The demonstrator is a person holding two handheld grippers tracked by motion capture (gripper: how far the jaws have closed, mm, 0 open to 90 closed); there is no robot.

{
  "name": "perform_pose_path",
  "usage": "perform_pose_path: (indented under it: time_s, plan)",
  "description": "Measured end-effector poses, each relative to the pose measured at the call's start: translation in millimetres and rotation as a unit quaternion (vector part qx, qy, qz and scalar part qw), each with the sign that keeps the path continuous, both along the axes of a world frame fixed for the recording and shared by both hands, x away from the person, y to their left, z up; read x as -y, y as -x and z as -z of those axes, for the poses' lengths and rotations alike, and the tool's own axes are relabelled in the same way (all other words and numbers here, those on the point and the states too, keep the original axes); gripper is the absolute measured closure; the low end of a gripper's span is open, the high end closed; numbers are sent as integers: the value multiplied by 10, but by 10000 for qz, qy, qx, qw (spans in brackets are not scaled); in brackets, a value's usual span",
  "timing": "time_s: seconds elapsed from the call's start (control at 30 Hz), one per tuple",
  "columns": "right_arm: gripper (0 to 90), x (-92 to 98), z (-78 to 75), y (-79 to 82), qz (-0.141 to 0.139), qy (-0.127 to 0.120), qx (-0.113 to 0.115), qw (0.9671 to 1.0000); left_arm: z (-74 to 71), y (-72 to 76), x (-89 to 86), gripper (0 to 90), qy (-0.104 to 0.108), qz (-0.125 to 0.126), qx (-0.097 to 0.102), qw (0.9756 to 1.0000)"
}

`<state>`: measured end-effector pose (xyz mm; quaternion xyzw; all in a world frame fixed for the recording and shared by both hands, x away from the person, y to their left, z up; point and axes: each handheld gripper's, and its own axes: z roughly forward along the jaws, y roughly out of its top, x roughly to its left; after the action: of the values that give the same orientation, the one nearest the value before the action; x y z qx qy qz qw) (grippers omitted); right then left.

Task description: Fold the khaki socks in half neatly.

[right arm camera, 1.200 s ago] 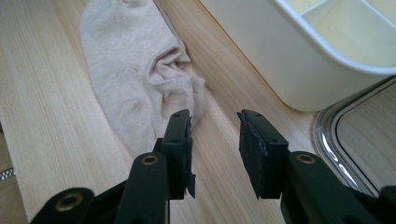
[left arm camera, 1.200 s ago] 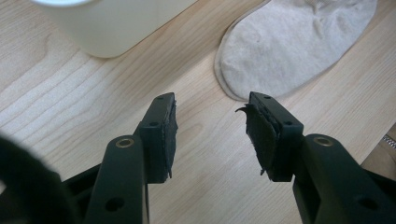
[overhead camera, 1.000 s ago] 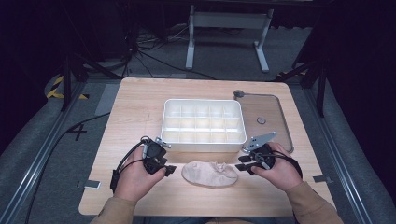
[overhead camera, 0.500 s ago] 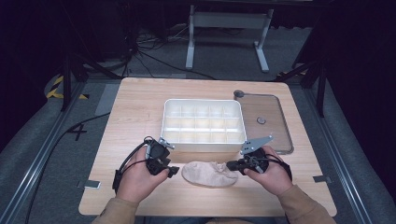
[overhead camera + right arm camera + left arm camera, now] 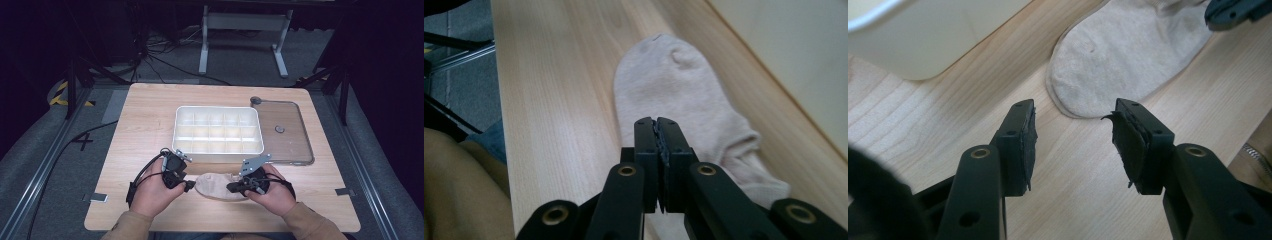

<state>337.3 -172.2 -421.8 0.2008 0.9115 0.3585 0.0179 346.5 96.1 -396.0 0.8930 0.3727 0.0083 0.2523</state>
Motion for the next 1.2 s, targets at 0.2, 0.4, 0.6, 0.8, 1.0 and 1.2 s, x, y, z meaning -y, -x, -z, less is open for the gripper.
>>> perform_pose_path:
  time_s: [0.2, 0.4, 0.6, 0.8, 1.0, 1.2]
  plan:
    - [877, -125, 134, 26, -140, 103, 11, 9998, 58, -16, 39, 523, -46, 37, -62, 10000]
    - [873, -171, 207, 29, -167, 59, 32, 9998, 143, -27, 102, 525, -149, 60, -103, 9998]
    - [867, -167, 267, 11, -140, 117, 50, 9998, 205, -50, 132, 525, -201, 54, -127, 9997]
    - [882, -154, 319, -4, -205, 247, 9, 9995, 225, -71, 141, 524, -170, -30, -130, 9998]
    - [886, -139, 320, 18, -213, 262, -20, 9994, 277, -88, 218, 526, -296, -27, -138, 9995]
    - [885, -126, 331, 40, -187, 229, 58, 9995, 354, -119, 302, 535, -394, -9, -235, 9989]
